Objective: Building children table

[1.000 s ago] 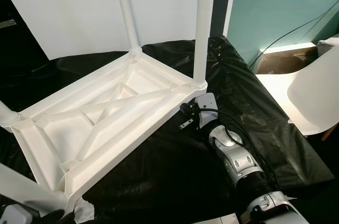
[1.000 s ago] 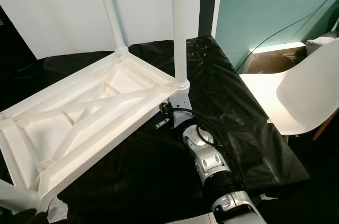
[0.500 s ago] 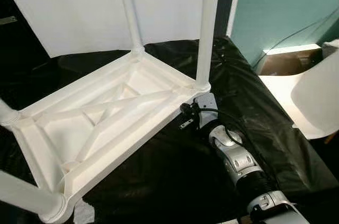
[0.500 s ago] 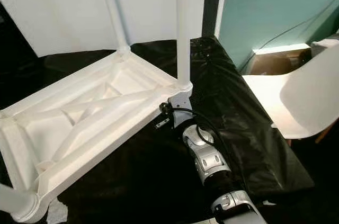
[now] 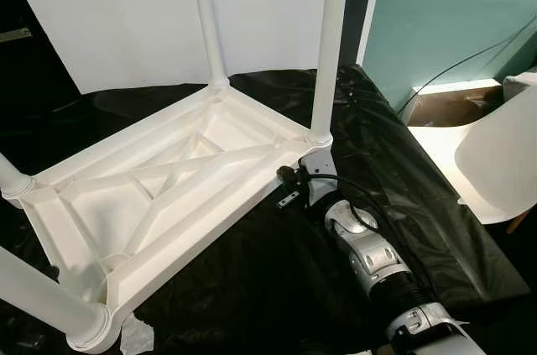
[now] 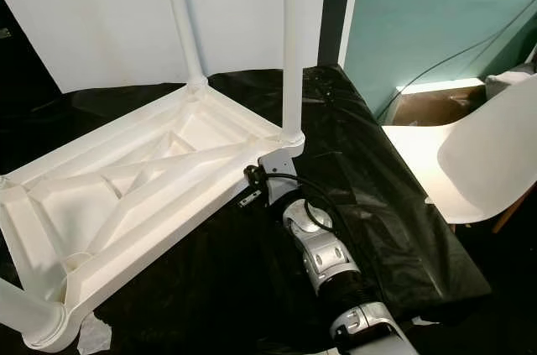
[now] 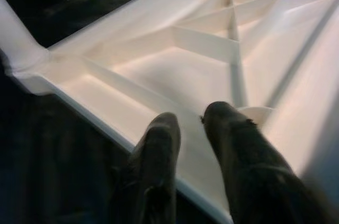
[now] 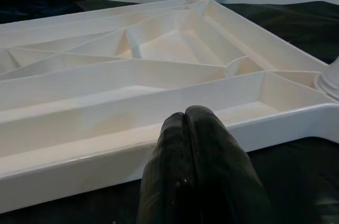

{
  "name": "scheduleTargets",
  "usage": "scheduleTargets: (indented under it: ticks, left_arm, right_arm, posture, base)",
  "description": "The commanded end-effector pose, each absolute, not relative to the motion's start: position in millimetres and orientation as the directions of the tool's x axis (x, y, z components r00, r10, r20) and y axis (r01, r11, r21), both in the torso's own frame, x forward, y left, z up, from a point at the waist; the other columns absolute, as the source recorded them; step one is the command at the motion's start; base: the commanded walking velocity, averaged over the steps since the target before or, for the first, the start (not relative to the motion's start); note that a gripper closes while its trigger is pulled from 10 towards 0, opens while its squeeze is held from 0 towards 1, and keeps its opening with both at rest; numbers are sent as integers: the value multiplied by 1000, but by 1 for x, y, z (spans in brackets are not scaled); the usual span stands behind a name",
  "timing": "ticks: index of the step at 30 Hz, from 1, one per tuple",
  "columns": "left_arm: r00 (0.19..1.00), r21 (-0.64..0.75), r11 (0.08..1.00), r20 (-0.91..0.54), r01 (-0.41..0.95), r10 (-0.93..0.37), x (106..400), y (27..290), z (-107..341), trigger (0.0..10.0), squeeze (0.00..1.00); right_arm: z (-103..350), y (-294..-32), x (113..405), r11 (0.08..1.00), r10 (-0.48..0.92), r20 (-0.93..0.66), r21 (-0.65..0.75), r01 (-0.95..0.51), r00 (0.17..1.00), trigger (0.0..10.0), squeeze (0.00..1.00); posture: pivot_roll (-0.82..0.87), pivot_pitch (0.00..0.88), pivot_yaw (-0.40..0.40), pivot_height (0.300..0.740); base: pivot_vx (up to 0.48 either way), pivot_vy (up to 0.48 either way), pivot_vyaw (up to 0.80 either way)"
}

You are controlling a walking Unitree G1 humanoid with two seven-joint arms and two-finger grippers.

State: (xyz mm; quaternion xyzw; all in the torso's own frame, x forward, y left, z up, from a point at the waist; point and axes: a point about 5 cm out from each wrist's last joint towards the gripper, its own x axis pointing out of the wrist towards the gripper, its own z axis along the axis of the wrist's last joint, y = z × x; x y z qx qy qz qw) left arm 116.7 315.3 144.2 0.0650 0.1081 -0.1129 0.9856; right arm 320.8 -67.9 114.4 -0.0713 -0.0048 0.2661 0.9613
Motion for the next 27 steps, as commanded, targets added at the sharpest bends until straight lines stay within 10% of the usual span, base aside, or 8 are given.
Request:
scheduleTargets:
  ticks: [1,21,27]
  left_arm:
    - [902,16,925,-228,381,-367,117,297,145,10000,0]
    - [566,-282,559,-65,780,-822,130,200,162,10000,0]
    - [720,-191,719,-81,668,-690,158,208,140,10000,0]
  right_arm:
    - [116,-66,322,845,517,-24,-146,-515,855,10000,0]
    - [110,-69,322,843,504,-76,-174,-509,861,10000,0]
    - [106,-77,322,866,445,-101,-206,-456,890,10000,0]
  posture:
    - [66,0,63,740]
    - [37,0,76,740]
    - [20,0,85,740]
  base:
    - [0,0,0]
    - [0,0,0]
    - [0,0,0]
